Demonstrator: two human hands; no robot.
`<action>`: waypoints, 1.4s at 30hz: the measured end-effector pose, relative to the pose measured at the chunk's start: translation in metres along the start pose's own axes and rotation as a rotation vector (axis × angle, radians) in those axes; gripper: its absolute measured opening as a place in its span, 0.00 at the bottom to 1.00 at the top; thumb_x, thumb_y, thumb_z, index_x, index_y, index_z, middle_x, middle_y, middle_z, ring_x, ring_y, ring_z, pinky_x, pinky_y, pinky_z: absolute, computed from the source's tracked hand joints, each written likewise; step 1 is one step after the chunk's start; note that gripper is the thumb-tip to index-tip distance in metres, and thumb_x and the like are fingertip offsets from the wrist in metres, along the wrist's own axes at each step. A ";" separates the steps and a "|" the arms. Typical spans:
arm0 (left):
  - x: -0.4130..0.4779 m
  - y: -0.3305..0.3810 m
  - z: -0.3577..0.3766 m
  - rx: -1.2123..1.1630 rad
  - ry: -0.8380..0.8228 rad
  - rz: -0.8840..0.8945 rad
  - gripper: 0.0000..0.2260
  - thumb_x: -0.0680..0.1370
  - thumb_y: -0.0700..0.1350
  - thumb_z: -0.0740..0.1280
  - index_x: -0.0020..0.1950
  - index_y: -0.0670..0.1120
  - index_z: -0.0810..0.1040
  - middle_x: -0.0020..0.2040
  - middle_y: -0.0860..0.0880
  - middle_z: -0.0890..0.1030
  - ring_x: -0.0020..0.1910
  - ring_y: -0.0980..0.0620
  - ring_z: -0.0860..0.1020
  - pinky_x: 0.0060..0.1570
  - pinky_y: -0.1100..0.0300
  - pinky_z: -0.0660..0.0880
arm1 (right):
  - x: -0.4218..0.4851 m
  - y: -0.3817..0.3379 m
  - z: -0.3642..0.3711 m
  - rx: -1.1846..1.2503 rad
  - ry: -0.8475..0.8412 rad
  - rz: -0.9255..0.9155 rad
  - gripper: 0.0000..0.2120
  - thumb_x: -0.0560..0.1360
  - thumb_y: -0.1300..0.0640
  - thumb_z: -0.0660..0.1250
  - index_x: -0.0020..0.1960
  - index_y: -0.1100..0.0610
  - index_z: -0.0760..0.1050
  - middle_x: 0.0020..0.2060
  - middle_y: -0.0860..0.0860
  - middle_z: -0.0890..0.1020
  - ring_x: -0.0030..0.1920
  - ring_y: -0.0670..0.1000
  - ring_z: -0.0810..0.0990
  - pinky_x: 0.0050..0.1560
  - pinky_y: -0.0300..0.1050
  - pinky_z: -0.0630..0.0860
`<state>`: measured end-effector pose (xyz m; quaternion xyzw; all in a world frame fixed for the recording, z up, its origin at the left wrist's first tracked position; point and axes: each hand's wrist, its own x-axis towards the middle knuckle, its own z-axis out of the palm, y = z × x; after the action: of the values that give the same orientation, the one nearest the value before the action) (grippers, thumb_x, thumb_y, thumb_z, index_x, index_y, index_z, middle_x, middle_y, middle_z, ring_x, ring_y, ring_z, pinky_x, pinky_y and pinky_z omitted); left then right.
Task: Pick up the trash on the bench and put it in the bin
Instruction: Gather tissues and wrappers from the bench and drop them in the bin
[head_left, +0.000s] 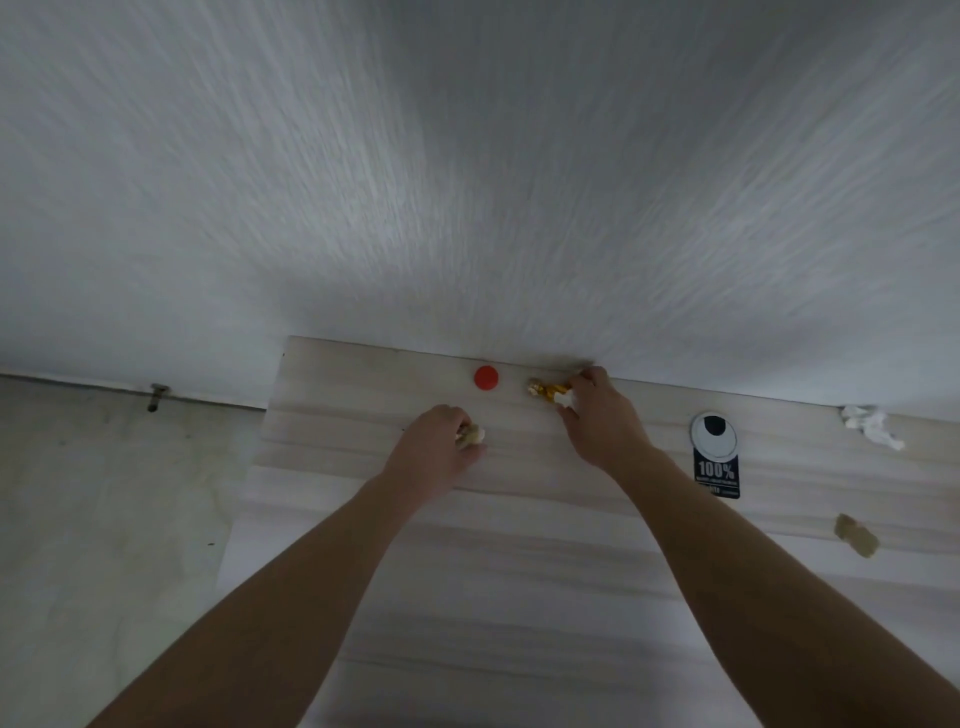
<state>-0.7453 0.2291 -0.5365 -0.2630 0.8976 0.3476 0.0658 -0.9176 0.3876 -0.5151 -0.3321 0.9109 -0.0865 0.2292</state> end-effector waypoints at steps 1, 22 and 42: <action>0.000 0.000 0.001 -0.003 0.000 -0.002 0.15 0.73 0.54 0.71 0.50 0.44 0.77 0.44 0.48 0.74 0.43 0.49 0.74 0.44 0.57 0.69 | 0.000 0.000 0.001 -0.004 -0.010 0.000 0.17 0.78 0.53 0.63 0.63 0.60 0.70 0.64 0.56 0.68 0.53 0.62 0.79 0.53 0.53 0.76; -0.049 0.030 -0.035 -0.025 0.084 -0.003 0.10 0.74 0.50 0.70 0.47 0.46 0.73 0.44 0.49 0.75 0.42 0.50 0.73 0.40 0.59 0.64 | -0.075 -0.039 -0.021 0.121 0.029 0.107 0.12 0.75 0.54 0.61 0.56 0.59 0.69 0.45 0.58 0.80 0.47 0.61 0.79 0.40 0.47 0.70; -0.190 0.068 -0.067 -0.095 0.211 0.192 0.10 0.71 0.49 0.71 0.43 0.47 0.73 0.39 0.50 0.75 0.37 0.51 0.72 0.35 0.60 0.64 | -0.247 -0.091 -0.034 0.176 0.207 0.091 0.10 0.75 0.49 0.63 0.48 0.56 0.71 0.37 0.52 0.78 0.38 0.54 0.76 0.36 0.46 0.73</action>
<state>-0.6142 0.3084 -0.3894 -0.2138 0.9030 0.3649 -0.0751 -0.7160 0.4776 -0.3683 -0.2586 0.9326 -0.1892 0.1659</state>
